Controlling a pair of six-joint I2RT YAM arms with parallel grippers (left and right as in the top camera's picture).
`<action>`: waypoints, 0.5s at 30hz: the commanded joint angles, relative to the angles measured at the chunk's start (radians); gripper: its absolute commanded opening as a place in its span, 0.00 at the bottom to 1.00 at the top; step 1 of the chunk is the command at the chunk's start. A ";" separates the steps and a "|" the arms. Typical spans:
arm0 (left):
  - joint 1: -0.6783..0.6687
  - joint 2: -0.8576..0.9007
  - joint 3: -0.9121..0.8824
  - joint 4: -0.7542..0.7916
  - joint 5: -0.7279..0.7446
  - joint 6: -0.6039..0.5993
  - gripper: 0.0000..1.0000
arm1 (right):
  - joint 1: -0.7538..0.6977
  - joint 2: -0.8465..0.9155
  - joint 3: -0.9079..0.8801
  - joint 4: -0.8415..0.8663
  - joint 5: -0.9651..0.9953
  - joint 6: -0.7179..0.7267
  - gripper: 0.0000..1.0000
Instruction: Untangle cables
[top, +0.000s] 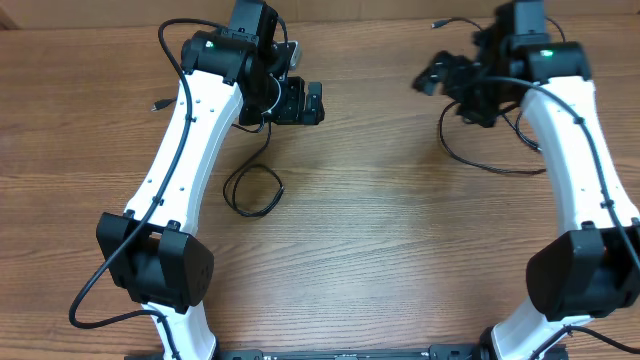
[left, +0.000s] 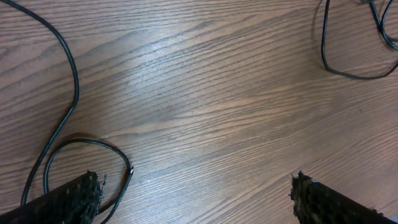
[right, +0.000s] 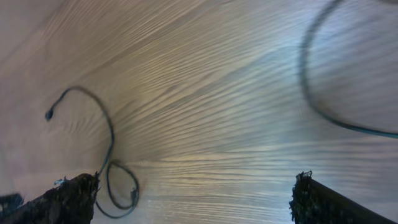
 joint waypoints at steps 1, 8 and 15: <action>-0.003 -0.007 0.024 0.009 -0.005 -0.010 1.00 | 0.060 -0.001 0.004 0.024 0.024 0.000 1.00; -0.003 -0.007 0.024 -0.009 0.089 -0.081 1.00 | 0.104 -0.001 0.003 0.032 0.024 0.008 1.00; 0.048 -0.007 0.024 -0.089 -0.222 -0.248 0.99 | 0.115 -0.001 0.003 0.012 0.024 0.007 1.00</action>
